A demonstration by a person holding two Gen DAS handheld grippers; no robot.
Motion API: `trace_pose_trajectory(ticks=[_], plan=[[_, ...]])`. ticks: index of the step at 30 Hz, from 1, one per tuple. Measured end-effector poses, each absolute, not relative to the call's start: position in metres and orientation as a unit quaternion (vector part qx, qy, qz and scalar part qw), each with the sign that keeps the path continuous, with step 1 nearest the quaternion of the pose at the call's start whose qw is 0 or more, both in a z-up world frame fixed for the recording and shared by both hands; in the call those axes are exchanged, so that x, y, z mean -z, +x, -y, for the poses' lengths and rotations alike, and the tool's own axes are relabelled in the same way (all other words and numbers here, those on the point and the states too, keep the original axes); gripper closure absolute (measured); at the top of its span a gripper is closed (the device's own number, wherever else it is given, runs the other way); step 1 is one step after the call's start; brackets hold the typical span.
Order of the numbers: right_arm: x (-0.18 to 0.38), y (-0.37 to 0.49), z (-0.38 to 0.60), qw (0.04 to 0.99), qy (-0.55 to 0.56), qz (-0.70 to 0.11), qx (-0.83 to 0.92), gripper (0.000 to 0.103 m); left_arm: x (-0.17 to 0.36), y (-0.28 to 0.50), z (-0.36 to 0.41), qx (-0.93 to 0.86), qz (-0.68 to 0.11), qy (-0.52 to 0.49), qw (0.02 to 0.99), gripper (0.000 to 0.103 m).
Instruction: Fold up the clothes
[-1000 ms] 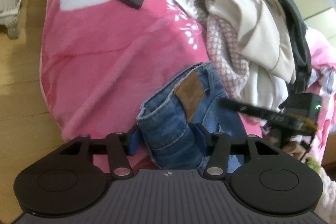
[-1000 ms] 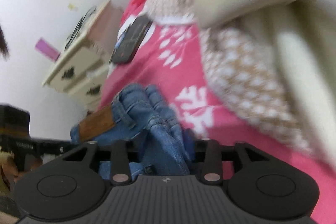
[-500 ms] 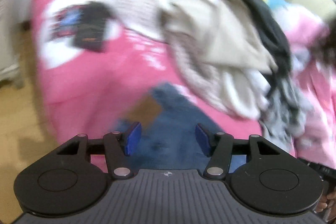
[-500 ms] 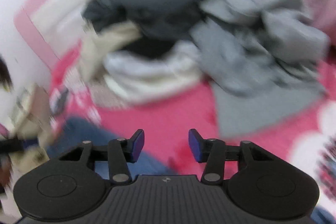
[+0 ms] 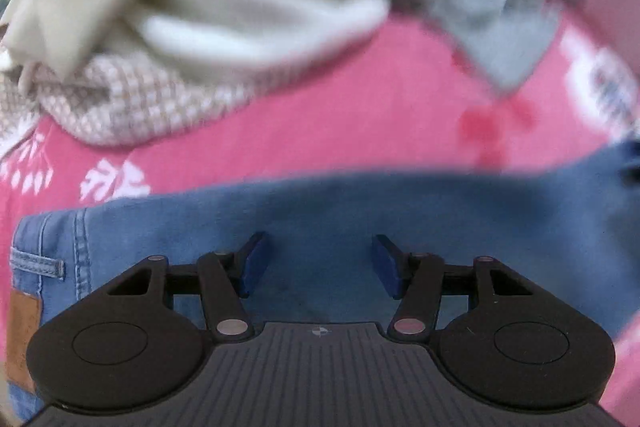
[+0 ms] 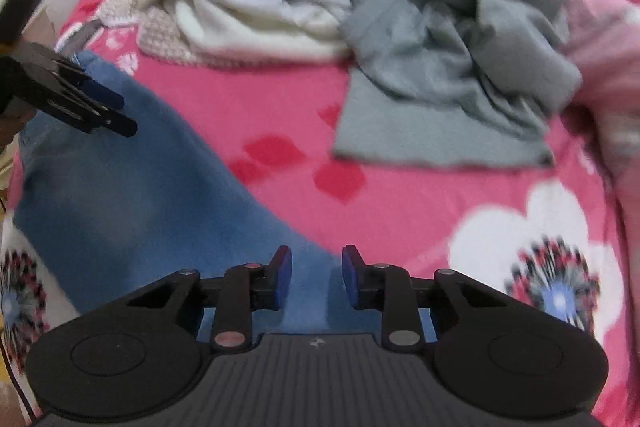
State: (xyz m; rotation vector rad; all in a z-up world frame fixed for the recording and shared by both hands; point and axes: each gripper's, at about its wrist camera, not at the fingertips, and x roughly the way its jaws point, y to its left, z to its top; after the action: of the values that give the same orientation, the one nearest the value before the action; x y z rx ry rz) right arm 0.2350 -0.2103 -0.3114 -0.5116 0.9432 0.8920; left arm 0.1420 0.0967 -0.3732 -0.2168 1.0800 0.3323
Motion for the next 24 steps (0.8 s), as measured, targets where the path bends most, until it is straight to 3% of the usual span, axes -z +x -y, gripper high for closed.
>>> trace_pose_trajectory(ticks=[6,12,17,19,24], plan=[[0.299,0.202,0.296,0.778,-0.147,-0.503,-0.346,0.076,0.379,0.141,-0.095,-0.173,-0.517,-0.099,0.833,0.045],[0.282,0.188,0.401,0.825,-0.043,-0.537,-0.172,0.074,0.368,0.15,-0.102,-0.187,-0.527,-0.122,0.82,0.045],[0.295,0.171,0.423,0.836,-0.134,-0.513,-0.141,0.068,0.373,0.156,-0.105,-0.196,-0.538,-0.13,0.809,0.043],[0.305,0.161,0.423,0.835,-0.189,-0.498,-0.143,0.055,0.375,0.159,-0.102,-0.198,-0.542,-0.119,0.808,0.043],[0.358,0.14,0.407,0.794,-0.316,-0.496,-0.157,0.056,0.376,0.16,-0.101,-0.202,-0.544,-0.116,0.806,0.041]])
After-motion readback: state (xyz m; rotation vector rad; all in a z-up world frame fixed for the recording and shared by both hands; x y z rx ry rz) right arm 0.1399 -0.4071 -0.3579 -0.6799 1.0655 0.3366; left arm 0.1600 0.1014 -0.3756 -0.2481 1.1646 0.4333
